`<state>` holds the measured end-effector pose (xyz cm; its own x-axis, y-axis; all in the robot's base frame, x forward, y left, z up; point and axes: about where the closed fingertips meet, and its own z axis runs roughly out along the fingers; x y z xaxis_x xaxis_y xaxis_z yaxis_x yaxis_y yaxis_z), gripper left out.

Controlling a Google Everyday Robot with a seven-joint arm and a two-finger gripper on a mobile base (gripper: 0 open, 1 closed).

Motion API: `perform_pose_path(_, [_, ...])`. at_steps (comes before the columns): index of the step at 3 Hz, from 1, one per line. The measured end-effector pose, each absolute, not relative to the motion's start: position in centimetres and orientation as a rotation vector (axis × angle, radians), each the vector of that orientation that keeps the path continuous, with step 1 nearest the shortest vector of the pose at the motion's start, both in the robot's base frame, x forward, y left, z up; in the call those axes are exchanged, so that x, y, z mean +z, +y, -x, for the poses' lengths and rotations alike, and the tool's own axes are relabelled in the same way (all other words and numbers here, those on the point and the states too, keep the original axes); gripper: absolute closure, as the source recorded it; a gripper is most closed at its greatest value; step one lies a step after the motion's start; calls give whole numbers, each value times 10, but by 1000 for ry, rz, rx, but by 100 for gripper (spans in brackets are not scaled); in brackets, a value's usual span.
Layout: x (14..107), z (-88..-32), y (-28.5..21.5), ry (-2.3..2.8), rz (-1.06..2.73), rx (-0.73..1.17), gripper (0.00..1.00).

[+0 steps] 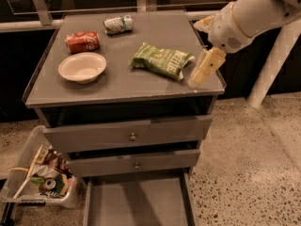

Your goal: Place green jalapeno chip bag into bottom drawer

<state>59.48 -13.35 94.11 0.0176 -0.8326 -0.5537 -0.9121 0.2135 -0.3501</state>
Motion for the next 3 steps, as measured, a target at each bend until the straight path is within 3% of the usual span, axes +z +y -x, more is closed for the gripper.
perform_pose_path(3, [913, -655, -99, 1700, 1457, 347, 0])
